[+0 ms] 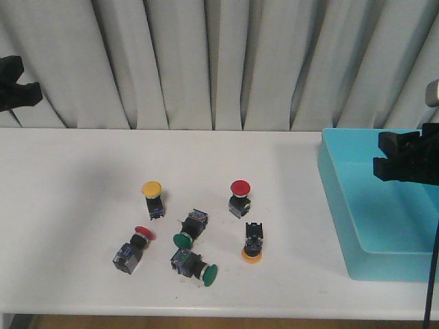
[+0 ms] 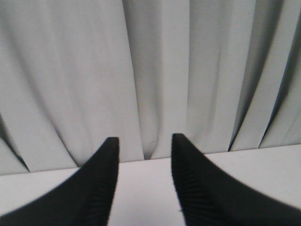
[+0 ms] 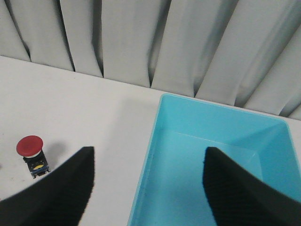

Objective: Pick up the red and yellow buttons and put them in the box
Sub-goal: 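Reach the left gripper down to the red-capped button farthest from the robot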

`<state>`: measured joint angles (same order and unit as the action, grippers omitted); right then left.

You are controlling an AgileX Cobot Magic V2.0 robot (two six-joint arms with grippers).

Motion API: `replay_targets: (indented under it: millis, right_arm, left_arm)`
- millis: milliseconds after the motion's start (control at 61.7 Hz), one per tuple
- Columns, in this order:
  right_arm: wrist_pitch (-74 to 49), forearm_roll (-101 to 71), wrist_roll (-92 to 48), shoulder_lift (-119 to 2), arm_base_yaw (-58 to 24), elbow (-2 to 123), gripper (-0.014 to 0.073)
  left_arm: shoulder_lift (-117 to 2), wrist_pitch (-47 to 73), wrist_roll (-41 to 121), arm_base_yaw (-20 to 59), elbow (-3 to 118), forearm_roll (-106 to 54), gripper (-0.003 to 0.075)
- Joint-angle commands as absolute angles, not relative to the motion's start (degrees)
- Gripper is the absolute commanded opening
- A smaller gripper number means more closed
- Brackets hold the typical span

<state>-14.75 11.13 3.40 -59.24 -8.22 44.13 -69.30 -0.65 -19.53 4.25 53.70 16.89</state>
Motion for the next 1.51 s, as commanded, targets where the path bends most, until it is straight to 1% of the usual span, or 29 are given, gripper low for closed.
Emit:
replay_targets:
  millis: [0, 49, 113, 162, 194, 275, 373, 502, 616, 762, 924, 1086, 1183, 1280, 1394, 1491]
  right_arm:
    - [-11.6, 11.4, 3.5, -58.6, -8.2, 46.0, 0.0611]
    - [-11.6, 11.4, 3.5, -58.6, -8.2, 46.0, 0.0635]
    - [-11.6, 11.3, 3.5, -58.6, -8.2, 46.0, 0.0636]
    - [-11.7, 11.3, 3.5, -58.6, -8.2, 46.0, 0.0632]
    - [-11.7, 10.9, 3.5, -58.6, -8.2, 46.0, 0.0626]
    - [-11.7, 10.0, 3.5, -58.6, -8.2, 46.0, 0.0608]
    - [-12.1, 10.0, 3.5, -58.6, -8.2, 46.0, 0.0580]
    - [-13.7, 10.0, 3.5, -58.6, -8.2, 46.0, 0.0556]
    - [-15.3, 10.0, 3.5, -58.6, -8.2, 46.0, 0.0542]
    - [-16.9, 10.0, 3.3, -58.6, -8.2, 46.0, 0.0538]
    - [-18.0, 10.0, 3.4, -58.6, -8.2, 46.0, 0.0538]
    - [-18.1, 9.8, 3.4, -58.6, -8.2, 46.0, 0.0538]
    - [-18.5, 9.3, 3.4, -58.6, -8.2, 46.0, 0.0538]
    - [-19.2, 8.7, 3.4, -58.6, -8.2, 46.0, 0.0538]
    - [-19.4, 8.3, 3.4, -58.6, -8.2, 46.0, 0.0538]
    - [-19.2, 7.6, 3.4, -58.6, -8.2, 46.0, 0.0538]
  left_arm:
    - [-70.1, 2.5, -20.9, 4.6, 58.7, 16.2, 0.0497]
    - [-70.9, 4.3, -20.8, 4.6, 59.5, 16.2, 0.0595]
    - [-71.7, 4.4, -20.8, 4.5, 59.5, 16.2, 0.0686]
    - [-72.3, 4.4, -20.8, 4.5, 59.5, 16.2, 0.0727]
    - [-72.8, 4.4, -20.9, 4.5, 59.5, 16.2, 0.0734]
    - [-73.7, 4.5, -21.4, 4.5, 59.5, 15.8, 0.0726]
    - [-74.1, 4.5, -23.5, 5.0, 59.7, 10.9, 0.0704]
    - [-74.9, 5.7, -17.9, 9.9, 64.3, 10.5, 0.0664]
    - [-77.6, 10.7, -10.4, 17.4, 71.5, 10.0, 0.0609]
    - [-85.6, 21.5, -8.6, 26.0, 84.3, 10.0, 0.0548]
    - [-99.7, 36.7, -6.1, 31.8, 101.5, 10.0, 0.0535]
    - [-114.6, 51.2, -6.0, 33.7, 121.0, 7.2, 0.0535]
    - [-122.2, 55.4, -6.0, 33.6, 128.8, 1.3, 0.0535]
    - [-126.2, 54.5, -5.7, 33.6, 131.4, -3.5, 0.0535]
    - [-128.8, 53.3, -5.5, 34.1, 131.5, -3.3, 0.0535]
    - [-130.5, 54.8, -5.4, 34.2, 131.5, -3.3, 0.0535]
